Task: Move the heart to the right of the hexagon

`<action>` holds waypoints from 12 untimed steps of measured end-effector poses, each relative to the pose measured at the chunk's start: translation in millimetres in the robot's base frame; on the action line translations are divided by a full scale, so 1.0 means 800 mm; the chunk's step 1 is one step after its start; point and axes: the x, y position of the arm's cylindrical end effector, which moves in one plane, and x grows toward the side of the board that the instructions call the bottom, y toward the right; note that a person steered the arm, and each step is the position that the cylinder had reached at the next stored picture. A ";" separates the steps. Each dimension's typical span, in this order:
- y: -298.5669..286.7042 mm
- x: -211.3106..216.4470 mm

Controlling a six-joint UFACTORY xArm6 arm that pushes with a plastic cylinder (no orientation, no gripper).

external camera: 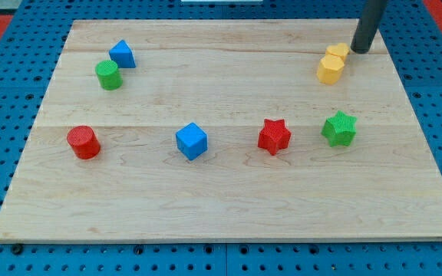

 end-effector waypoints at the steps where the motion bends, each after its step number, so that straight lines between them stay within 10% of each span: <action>1: 0.010 -0.005; 3: -0.067 -0.069; 5: -0.085 -0.014; 10: 0.047 -0.019; 12: 0.129 0.077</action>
